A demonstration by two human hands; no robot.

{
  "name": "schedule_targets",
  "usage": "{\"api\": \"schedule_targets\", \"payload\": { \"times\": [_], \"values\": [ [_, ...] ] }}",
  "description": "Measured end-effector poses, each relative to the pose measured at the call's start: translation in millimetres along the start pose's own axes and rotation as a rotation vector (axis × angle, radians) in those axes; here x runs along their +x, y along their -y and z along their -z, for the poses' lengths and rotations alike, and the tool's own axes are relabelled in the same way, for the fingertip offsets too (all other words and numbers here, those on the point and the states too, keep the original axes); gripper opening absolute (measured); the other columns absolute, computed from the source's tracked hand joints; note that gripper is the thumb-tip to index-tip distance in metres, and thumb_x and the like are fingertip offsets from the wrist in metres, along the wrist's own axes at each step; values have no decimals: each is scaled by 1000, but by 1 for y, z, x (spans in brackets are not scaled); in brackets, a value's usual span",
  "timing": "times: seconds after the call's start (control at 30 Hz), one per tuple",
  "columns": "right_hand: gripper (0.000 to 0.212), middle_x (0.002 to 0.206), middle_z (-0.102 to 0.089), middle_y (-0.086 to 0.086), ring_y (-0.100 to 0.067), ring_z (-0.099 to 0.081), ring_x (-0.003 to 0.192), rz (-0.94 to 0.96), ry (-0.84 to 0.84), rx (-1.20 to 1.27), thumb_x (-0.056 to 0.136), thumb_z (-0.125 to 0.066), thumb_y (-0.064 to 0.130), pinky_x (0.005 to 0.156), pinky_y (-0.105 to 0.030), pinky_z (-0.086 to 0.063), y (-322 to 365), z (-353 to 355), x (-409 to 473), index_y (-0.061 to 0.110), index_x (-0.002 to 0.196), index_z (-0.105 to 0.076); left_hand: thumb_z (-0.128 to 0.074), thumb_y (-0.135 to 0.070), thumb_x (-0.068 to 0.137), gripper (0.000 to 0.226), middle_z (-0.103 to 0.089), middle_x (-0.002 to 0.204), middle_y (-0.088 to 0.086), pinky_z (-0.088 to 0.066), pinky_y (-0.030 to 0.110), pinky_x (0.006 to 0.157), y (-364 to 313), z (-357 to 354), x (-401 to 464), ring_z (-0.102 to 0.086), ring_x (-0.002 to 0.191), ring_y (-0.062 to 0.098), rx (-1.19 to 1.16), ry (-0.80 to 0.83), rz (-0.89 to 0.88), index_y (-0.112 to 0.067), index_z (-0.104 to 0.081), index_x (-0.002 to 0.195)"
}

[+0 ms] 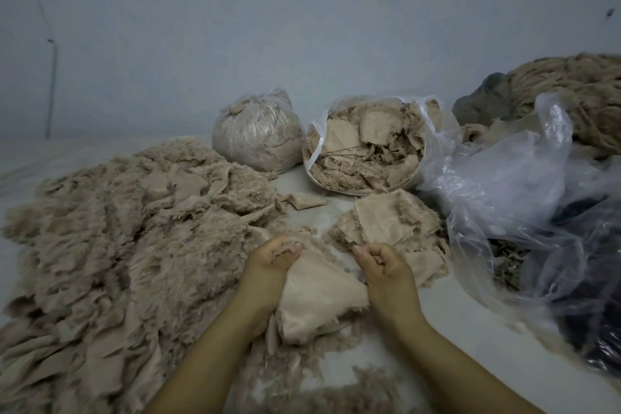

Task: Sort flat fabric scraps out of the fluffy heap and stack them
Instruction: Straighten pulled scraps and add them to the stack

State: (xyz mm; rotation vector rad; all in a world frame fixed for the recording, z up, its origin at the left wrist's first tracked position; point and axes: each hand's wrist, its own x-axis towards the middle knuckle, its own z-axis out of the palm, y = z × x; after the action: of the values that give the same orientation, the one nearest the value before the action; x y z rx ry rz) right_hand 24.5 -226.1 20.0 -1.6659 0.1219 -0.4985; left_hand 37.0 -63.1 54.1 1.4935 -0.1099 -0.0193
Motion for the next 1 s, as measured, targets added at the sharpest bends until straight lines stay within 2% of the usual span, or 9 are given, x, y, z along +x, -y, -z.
{"api": "schedule_targets", "payload": {
  "times": [0.13, 0.23, 0.3, 0.37, 0.47, 0.53, 0.77, 0.93, 1.0],
  "values": [
    [18, 66, -64, 11, 1, -55, 61, -39, -89, 76, 93, -58, 26, 56, -10, -41, 0, 8, 5, 16, 80, -66, -49, 0, 94, 17, -68, 72, 4, -51, 21, 58, -2, 8, 4, -63, 64, 15, -134, -119, 5, -6, -63, 86],
    [22, 64, -64, 11, -3, -56, 65, -22, -111, 53, 91, -59, 32, 56, -8, -40, 7, 18, 6, 21, 74, -66, -50, -11, 96, 13, -70, 89, 4, -51, 28, 71, -3, 21, 12, -65, 79, 17, -191, -236, 20, -12, -63, 97],
    [46, 50, -57, 8, 1, -50, 50, -28, 54, -43, 83, -52, 56, 50, -8, -37, 14, 12, -3, 16, 64, -66, -52, -18, 96, 14, -72, 94, 6, -51, 29, 72, -1, 19, 11, -67, 84, 19, -160, -178, 5, -14, -65, 98],
    [69, 54, -57, -1, -2, -50, 49, -72, 245, -66, 71, -45, 71, 54, -15, -40, 16, 1, -14, 6, 74, -67, -54, -24, 93, 16, -73, 94, 6, -52, 26, 68, 0, 12, 8, -69, 82, 17, -146, -99, -31, -16, -66, 97],
    [60, 76, -65, 7, 2, -54, 56, -135, 405, 53, 67, -57, 64, 53, -15, -42, 20, -9, -22, 16, 102, -68, -59, -33, 83, 26, -73, 88, 11, -54, 23, 61, 2, 7, 1, -70, 76, 18, -187, 97, -53, -11, -68, 94],
    [49, 73, -63, 6, -4, -56, 60, -127, 438, 155, 68, -66, 50, 54, -16, -43, 22, -9, -23, 7, 91, -67, -61, -32, 82, 25, -71, 84, 14, -55, 27, 60, 3, 6, -1, -68, 73, 21, -216, 152, -46, -9, -68, 90],
    [20, 61, -57, 8, -5, -53, 54, 30, 138, 133, 86, -67, 19, 46, -16, -41, 28, 5, 0, 15, 72, -53, -60, -23, 86, 22, -43, 45, 0, -32, 16, 38, 3, 9, 3, -34, 36, 6, -166, -44, -103, -14, -62, 66],
    [16, 80, -66, 5, -2, -63, 55, 110, -14, -98, 79, -74, 28, 47, -23, -53, 53, 34, 66, 24, 84, -59, -55, -21, 91, 22, -42, 46, -1, -27, 16, 35, 0, 7, 0, -31, 35, 6, -85, -29, -162, -11, -62, 72],
    [26, 94, -63, 2, -9, -63, 70, 103, -110, -335, 79, -74, 37, 58, -25, -51, 55, 52, 89, 23, 95, -59, -54, -18, 92, 22, -42, 46, -1, -29, 16, 35, 0, 8, 0, -31, 35, 6, -64, -30, -169, -9, -61, 73]
  ]
}}
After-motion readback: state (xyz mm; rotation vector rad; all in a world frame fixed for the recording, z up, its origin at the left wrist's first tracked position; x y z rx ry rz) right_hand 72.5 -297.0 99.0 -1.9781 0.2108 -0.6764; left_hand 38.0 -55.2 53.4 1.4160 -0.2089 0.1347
